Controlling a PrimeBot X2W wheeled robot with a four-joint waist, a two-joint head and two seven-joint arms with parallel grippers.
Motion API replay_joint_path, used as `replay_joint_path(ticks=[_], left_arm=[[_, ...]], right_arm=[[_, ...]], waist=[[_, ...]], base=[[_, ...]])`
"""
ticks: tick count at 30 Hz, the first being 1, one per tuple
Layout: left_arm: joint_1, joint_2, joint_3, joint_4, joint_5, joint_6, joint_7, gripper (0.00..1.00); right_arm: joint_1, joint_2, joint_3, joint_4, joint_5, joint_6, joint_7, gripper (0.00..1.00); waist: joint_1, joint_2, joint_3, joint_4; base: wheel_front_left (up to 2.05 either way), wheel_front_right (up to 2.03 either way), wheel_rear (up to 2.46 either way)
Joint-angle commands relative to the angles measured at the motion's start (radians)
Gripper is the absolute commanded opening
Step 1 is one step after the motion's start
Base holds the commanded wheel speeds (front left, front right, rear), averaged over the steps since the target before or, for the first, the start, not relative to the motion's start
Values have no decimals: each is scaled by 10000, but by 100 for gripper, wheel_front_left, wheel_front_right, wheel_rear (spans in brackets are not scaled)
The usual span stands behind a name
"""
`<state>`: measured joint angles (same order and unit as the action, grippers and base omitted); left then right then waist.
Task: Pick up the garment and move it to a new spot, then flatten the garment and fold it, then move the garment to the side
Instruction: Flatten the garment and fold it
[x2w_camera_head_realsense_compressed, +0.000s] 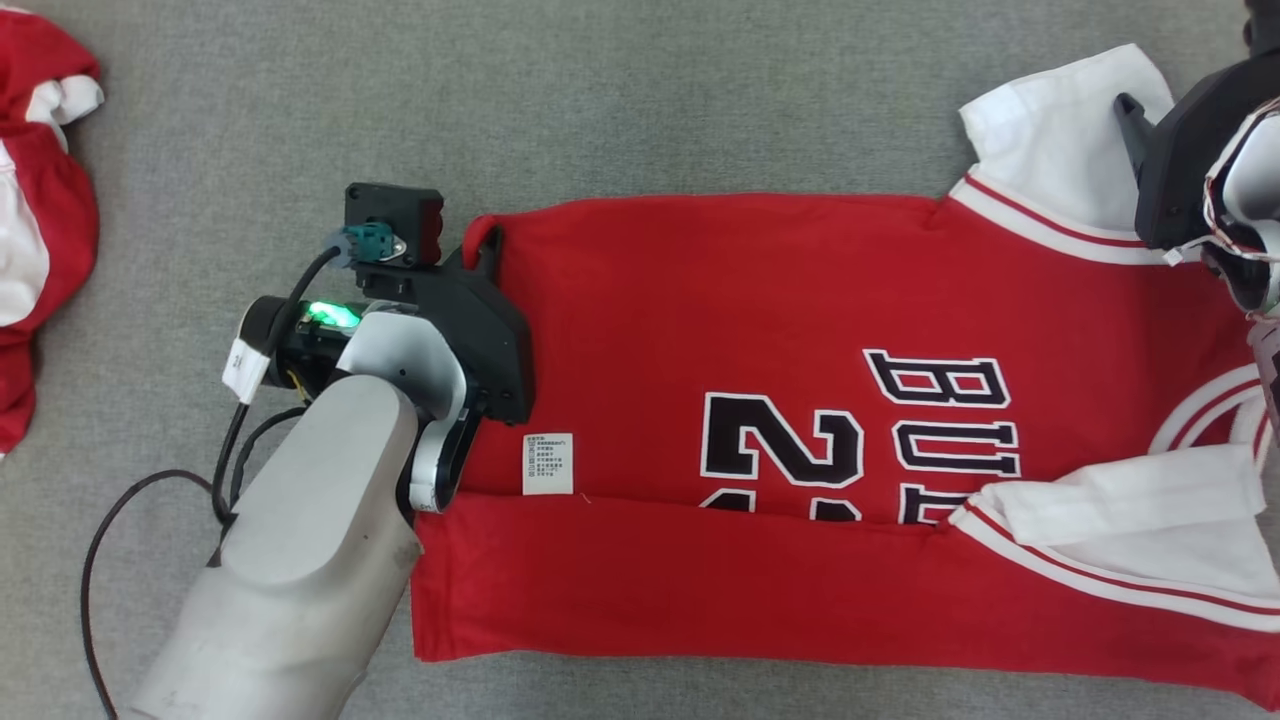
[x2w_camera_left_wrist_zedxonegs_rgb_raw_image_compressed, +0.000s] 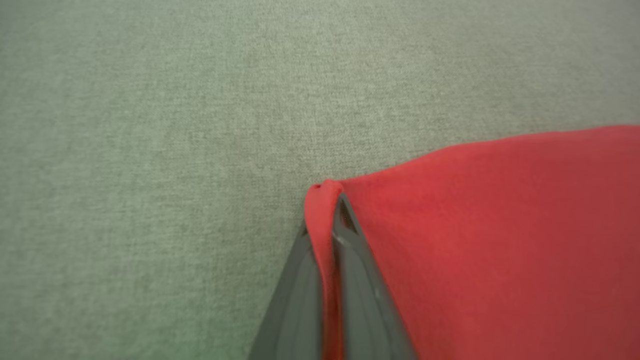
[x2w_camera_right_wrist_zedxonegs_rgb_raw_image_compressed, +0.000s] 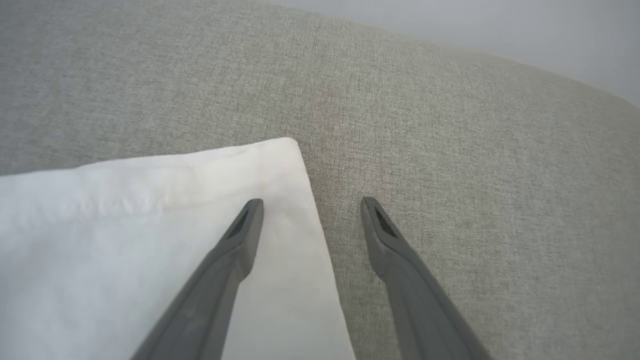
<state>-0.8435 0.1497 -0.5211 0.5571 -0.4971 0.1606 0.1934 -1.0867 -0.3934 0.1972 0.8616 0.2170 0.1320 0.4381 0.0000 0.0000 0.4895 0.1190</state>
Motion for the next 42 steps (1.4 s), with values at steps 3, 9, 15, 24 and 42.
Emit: replay_joint_path(ticks=[3,9,15,24,42], left_arm=[[185,-102,-198,274,5,23,133,0],[70,-116,-225,287,-24,0,9,0],[98,-9,-145,430,62,190,-436,0],[265,97,128,617,-2,270,-1634,0],[1592,673,11,821,-210,-340,-2947,0]], right_arm=[[-148,82,-82,485,102,-25,215,100],[-109,222,27,806,506,-22,319,74],[-203,60,-125,727,524,-25,-693,0],[338,168,-89,124,1007,-25,-2927,0],[5460,-611,29,-5085,2946,-25,-2847,0]], waist=[[0,0,167,144],[0,0,213,152],[0,0,130,59],[0,0,-580,-206],[0,0,-2300,-1114]], base=[[0,0,0],[0,0,0],[0,0,0],[0,0,0],[0,0,0]])
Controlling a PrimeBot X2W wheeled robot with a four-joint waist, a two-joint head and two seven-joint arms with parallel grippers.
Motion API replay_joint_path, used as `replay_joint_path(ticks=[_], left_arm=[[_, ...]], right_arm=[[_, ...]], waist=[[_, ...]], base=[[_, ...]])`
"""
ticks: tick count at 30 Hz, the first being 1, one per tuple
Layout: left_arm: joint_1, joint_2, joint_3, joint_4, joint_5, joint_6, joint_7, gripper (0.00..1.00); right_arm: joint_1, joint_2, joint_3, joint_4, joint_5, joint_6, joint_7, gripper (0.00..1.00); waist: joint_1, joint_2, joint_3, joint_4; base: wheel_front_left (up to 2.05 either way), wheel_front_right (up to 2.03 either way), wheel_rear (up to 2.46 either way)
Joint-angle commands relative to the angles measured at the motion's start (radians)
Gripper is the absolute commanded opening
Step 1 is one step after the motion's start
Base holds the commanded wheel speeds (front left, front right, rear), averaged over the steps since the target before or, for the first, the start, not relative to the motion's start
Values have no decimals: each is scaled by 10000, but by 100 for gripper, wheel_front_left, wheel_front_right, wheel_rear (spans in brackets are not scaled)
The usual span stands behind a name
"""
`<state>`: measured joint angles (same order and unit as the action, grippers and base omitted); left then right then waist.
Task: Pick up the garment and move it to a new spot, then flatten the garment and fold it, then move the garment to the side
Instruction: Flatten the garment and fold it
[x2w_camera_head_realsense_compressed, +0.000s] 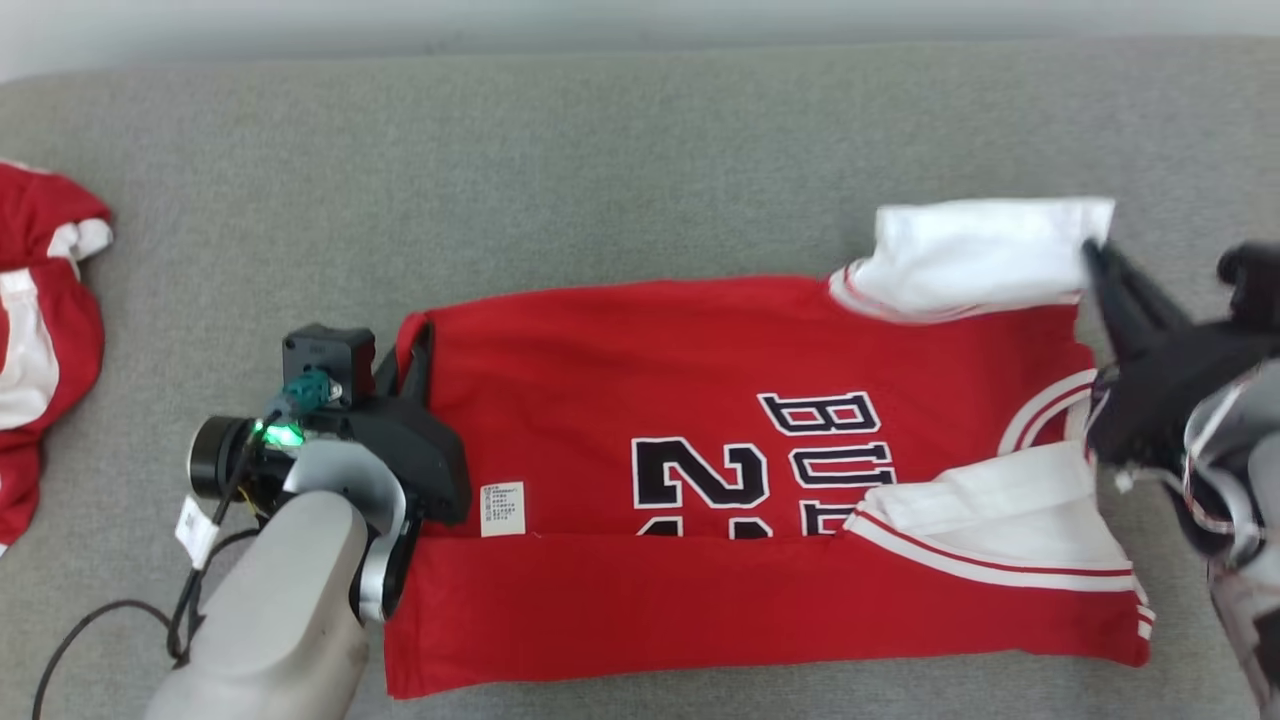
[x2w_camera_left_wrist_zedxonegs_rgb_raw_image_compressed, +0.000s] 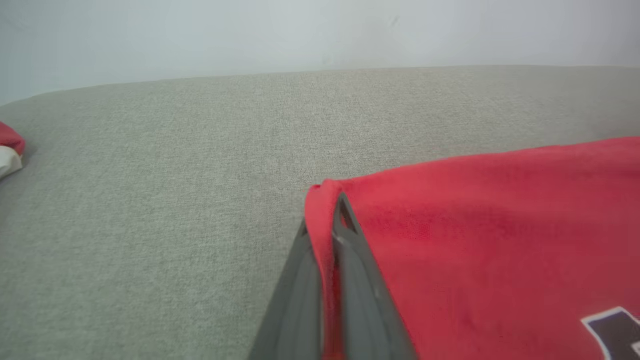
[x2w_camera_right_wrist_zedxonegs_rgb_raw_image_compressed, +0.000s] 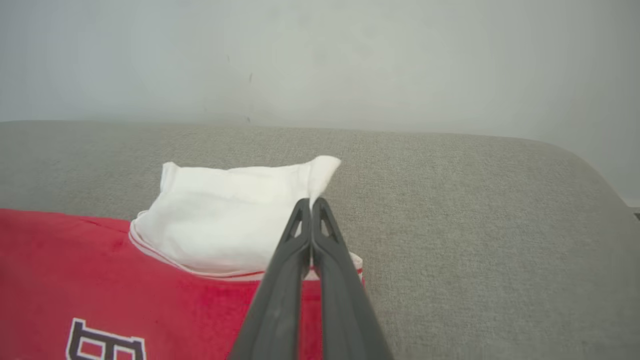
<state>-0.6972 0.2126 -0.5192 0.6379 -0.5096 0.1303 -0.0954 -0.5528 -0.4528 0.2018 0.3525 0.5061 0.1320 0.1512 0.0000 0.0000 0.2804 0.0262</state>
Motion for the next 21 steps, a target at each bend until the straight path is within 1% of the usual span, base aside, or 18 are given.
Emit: replay_joint_path(ticks=[1,4,9,10,14,21], left_arm=[[205,70,-48,33,-66,-59,-79,0],[426,137,-159,21,-3,-84,-140,0],[849,399,-340,-22,103,-260,-389,0],[935,441,-357,-25,113,-240,-423,0],[1155,549,-439,0,162,-268,-568,0],[1550,613,-543,69,104,-188,-723,0]], right_arm=[[416,-46,-65,-228,87,-25,164,0],[1190,-121,-300,-908,108,-25,587,0],[2304,-105,-301,-1866,244,-25,1287,0],[2444,-122,-337,-2017,224,-25,1343,0],[2902,-107,-304,-2336,148,-25,1544,0],[3642,44,-345,-2755,-90,-25,1944,0]], waist=[[0,0,-268,-207],[0,0,-399,-254],[0,0,-557,-281],[0,0,-569,-280],[0,0,-607,-271],[0,0,-661,-238]], base=[[0,0,0],[0,0,0],[0,0,0],[0,0,0],[0,0,0],[0,0,0]])
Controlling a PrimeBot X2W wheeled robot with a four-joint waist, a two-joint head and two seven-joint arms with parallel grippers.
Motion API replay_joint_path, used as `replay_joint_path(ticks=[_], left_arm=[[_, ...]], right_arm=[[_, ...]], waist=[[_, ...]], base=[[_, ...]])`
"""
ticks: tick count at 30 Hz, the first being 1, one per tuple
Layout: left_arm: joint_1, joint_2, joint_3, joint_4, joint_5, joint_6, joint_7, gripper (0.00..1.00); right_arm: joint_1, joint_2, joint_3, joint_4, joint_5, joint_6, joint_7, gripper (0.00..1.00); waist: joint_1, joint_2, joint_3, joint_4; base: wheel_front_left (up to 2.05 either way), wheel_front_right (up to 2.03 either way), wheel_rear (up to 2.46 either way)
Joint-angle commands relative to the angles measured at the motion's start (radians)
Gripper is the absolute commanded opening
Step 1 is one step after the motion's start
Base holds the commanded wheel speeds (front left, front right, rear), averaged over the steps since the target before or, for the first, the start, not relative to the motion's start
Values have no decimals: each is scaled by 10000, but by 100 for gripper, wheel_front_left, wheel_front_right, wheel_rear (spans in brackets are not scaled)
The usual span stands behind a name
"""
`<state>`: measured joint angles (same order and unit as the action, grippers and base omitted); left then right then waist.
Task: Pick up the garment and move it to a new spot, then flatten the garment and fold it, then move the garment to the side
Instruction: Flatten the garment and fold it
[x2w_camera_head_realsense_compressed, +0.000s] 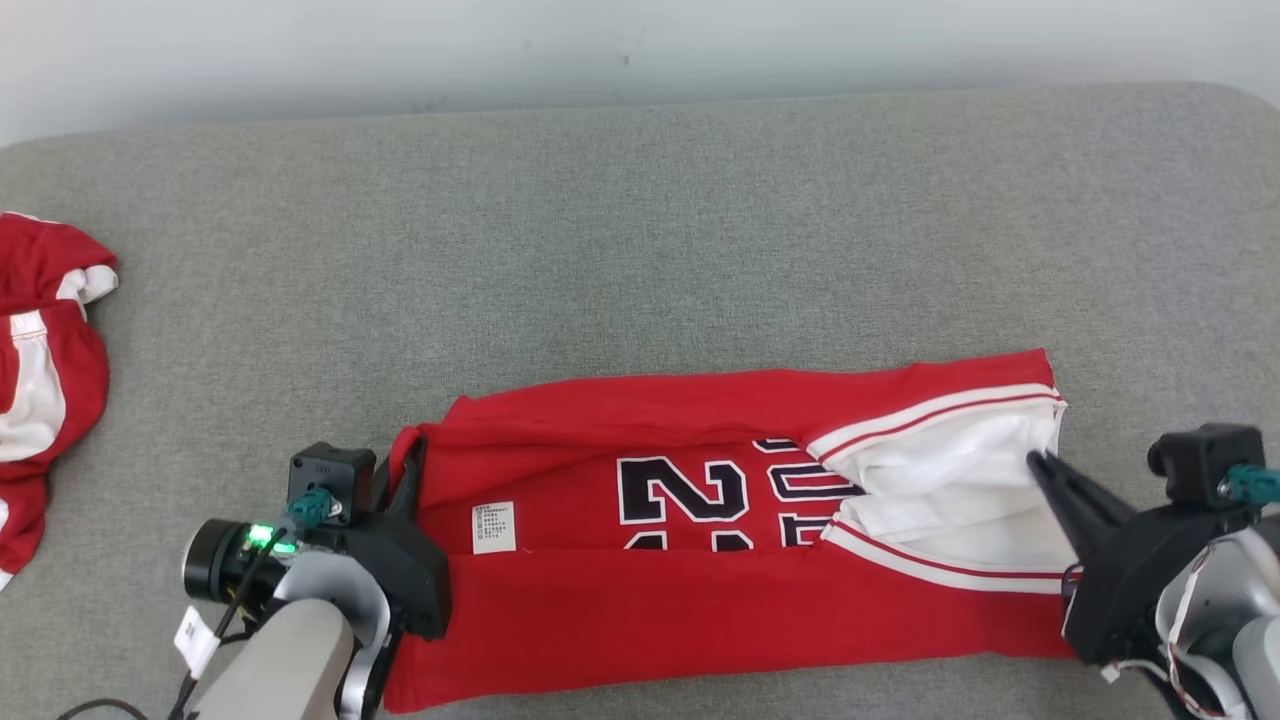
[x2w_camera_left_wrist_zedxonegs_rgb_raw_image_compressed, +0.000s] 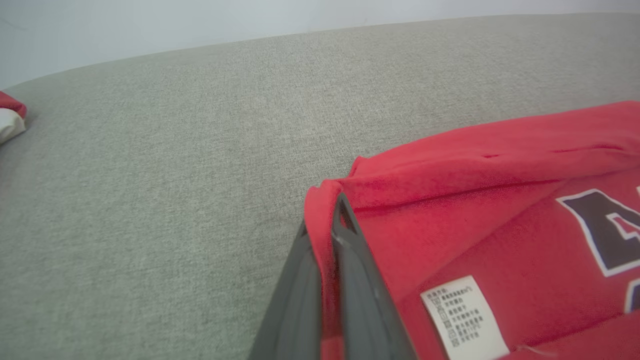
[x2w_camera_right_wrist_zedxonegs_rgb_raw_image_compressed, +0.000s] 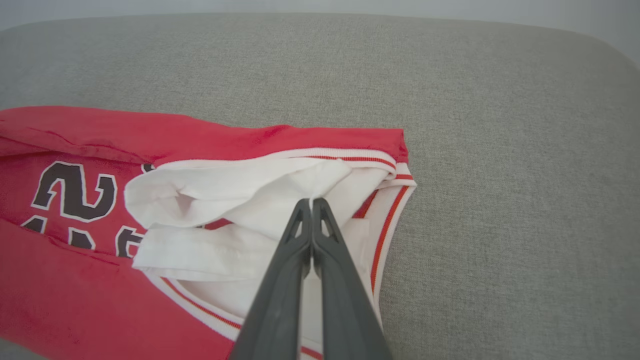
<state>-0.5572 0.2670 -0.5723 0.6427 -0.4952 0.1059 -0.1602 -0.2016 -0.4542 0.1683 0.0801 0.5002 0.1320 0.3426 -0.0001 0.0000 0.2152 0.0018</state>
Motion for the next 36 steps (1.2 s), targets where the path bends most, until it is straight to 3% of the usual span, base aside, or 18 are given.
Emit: replay_joint_path(ticks=[1,11,12,13,14,15,22,26,31,36], left_arm=[[200,74,-19,26,-49,64,-92,0],[686,81,-76,-144,-159,218,-323,0],[724,74,-81,-148,-171,233,-353,31],[748,58,-76,-160,-179,256,-371,55],[768,40,-68,-170,-192,277,-409,100],[783,33,-39,-189,-196,326,-469,100],[1404,-103,590,-674,-520,508,-969,100],[2161,-248,1614,-1991,-490,440,-1055,100],[3754,-725,3157,-3932,220,-86,-1042,100],[4747,-1286,4140,-4701,808,-683,-1044,100]], right_arm=[[227,103,-1,-78,-35,-25,87,0],[1011,430,-87,-328,-253,-25,618,0],[1069,469,-119,-304,-304,-25,685,0],[1132,499,-101,-268,-337,-25,789,0],[1184,515,-69,-269,-396,-25,870,27],[1222,542,-72,-255,-441,-25,951,100],[1521,695,-158,-259,-665,-25,1223,100],[1601,806,-434,-352,-727,-25,1047,100],[1575,1107,-991,-240,-672,-25,934,100],[1324,1473,-1579,115,-445,-25,785,100]], waist=[[1,0,-25,8],[1,0,-212,2],[1,0,-226,-1],[1,0,-240,0],[1,0,-257,1],[1,0,-281,-5],[1,0,-652,-45],[1,0,-932,-24],[1,0,-1281,15],[1,0,-1468,80]], base=[[0,0,0],[0,0,0],[0,0,0],[0,0,0],[0,0,0],[0,0,0],[0,0,0],[0,0,0],[0,0,0],[0,0,0]])
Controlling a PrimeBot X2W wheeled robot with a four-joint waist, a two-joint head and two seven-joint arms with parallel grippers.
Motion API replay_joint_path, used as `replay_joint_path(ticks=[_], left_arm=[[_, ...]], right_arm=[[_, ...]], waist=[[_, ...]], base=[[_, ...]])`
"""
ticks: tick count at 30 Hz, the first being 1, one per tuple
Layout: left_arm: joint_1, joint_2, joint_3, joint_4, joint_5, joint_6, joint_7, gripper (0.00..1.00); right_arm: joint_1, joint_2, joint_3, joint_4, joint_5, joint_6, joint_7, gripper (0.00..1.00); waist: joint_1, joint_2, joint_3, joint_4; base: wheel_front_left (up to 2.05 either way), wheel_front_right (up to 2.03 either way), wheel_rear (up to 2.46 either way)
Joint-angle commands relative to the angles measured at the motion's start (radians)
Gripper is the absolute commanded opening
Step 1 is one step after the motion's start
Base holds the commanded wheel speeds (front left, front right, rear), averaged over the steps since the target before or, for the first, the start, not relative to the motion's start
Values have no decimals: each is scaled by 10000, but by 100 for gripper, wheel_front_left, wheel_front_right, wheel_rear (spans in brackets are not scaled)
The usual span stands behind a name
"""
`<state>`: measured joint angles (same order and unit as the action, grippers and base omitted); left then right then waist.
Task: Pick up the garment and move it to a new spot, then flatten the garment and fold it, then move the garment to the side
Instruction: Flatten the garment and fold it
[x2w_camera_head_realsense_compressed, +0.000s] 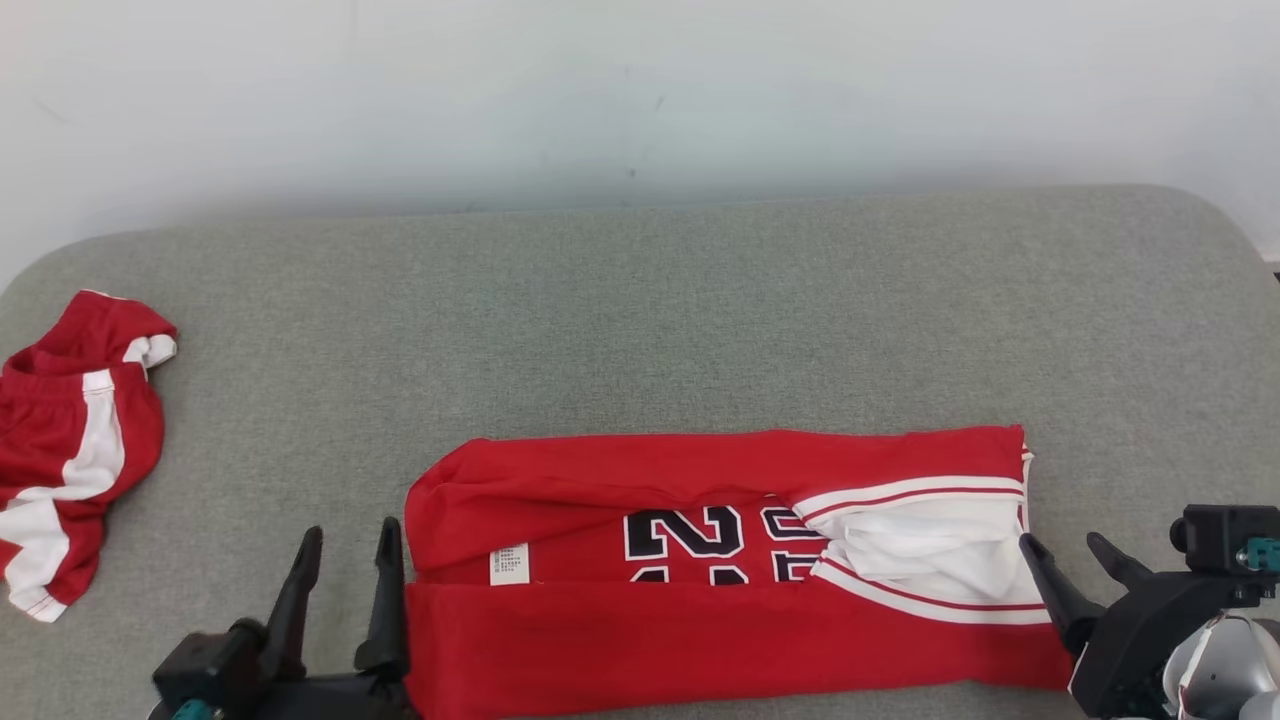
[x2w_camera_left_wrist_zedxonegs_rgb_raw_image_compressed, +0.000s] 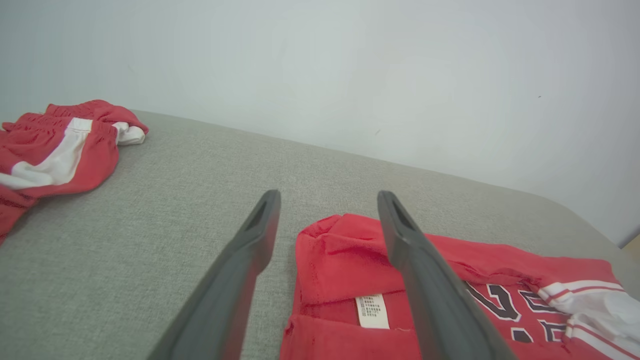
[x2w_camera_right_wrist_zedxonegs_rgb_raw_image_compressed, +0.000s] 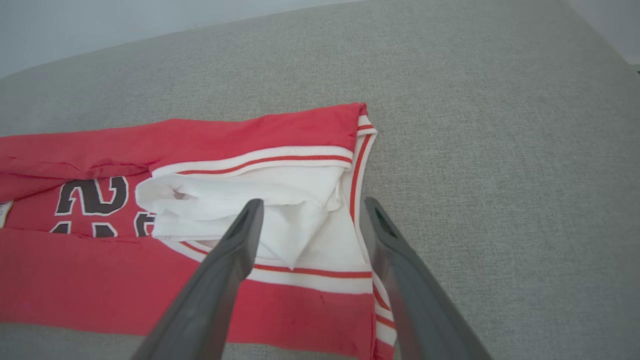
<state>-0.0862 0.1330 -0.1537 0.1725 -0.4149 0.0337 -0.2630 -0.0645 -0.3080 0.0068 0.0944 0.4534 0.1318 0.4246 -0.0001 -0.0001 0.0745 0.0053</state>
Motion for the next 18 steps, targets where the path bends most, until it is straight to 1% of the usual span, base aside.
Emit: replay_joint_path(ticks=[1,4,8,10,12,18], left_arm=[[205,-59,168,-111,178,-107,-17,100],[577,-404,854,-408,545,-532,-17,100],[858,-688,1567,-772,1058,-897,-12,100],[946,-748,1758,-812,1335,-959,-12,100],[929,-787,1889,-804,1581,-994,-12,100],[705,-822,2056,-701,1917,-1052,-13,100]], right_arm=[[-123,118,-95,108,150,-22,-25,100],[-442,190,-495,544,84,-22,-26,100],[-1035,502,-1160,1454,-92,-22,184,100],[-1428,704,-1447,1862,-189,-22,323,100],[-1713,759,-1538,2241,-375,-22,444,100],[-2366,847,-1527,3369,-826,-22,744,100]], waist=[[1,1,-81,66],[1,1,-85,120],[1,1,84,181],[1,1,185,231],[1,1,291,293],[1,1,553,545]], base=[[0,0,0],[0,0,0],[0,0,0],[0,0,0],[0,0,0],[0,0,0]])
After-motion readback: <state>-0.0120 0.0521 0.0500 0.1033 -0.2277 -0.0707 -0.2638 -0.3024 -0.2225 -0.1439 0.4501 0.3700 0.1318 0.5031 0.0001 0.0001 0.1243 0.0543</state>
